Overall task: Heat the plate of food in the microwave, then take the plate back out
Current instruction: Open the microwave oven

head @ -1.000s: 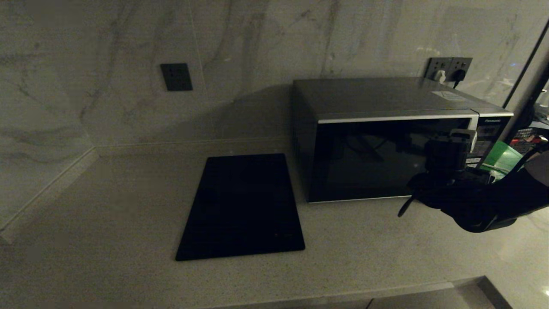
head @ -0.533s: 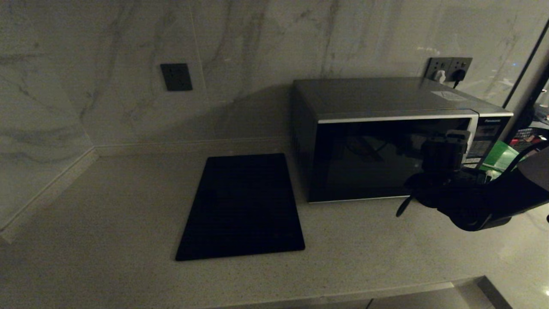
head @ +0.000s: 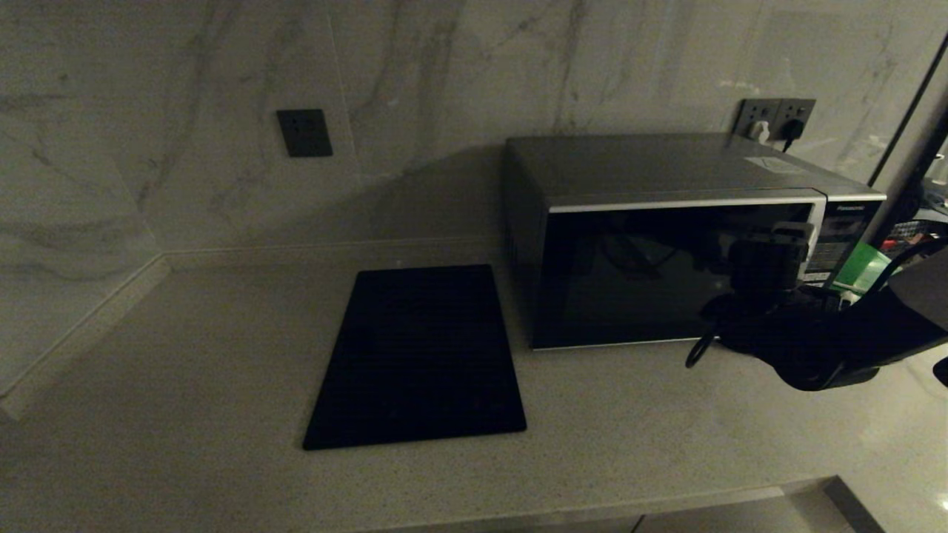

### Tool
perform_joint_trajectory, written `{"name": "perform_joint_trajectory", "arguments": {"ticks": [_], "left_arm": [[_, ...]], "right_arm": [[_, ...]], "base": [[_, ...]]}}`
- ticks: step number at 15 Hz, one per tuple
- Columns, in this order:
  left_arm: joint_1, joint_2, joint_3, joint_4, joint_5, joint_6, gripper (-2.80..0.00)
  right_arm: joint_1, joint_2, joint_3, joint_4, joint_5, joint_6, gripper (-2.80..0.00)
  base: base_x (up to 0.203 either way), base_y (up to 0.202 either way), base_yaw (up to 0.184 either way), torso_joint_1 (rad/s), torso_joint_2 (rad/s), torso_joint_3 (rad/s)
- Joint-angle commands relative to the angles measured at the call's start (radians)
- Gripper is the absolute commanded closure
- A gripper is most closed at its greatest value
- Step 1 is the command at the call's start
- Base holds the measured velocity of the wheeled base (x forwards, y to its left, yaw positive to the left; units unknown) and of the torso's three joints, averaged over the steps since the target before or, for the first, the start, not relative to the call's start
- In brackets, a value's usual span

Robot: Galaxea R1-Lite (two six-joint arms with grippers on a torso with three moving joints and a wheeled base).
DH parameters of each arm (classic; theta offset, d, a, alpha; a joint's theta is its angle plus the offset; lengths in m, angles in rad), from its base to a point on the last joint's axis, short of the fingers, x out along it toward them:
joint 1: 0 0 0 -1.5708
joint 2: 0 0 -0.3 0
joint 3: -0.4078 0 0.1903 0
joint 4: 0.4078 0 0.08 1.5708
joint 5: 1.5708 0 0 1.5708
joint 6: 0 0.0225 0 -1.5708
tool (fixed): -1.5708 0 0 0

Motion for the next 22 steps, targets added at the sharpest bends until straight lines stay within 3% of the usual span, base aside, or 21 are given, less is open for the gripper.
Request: {"name": "perform_joint_trajectory", "arguments": {"ticks": [1, 12, 13, 22], "left_arm": [[0.001, 0.001, 0.0, -0.001, 0.0, -0.001, 0.0], [0.001, 0.001, 0.0, -0.001, 0.0, -0.001, 0.0], [0.001, 0.001, 0.0, 0.0, 0.0, -0.001, 0.0], [0.0, 0.001, 0.0, 0.0, 0.0, -0.001, 0.0]], "right_arm": [[-0.011, -0.004, 0.004, -0.005, -0.009, -0.002, -2.8], [-0.041, 0.003, 0.003, 0.017, -0.014, -0.007, -2.8], [-0.041, 0.004, 0.001, 0.017, -0.015, -0.007, 0.0], [-0.043, 0.003, 0.001, 0.018, -0.018, -0.01, 0.0]], "base": [[0.0, 0.0, 0.0, 0.0, 0.0, 0.0], [0.0, 0.0, 0.0, 0.0, 0.0, 0.0], [0.0, 0.0, 0.0, 0.0, 0.0, 0.0], [0.0, 0.0, 0.0, 0.0, 0.0, 0.0]]}}
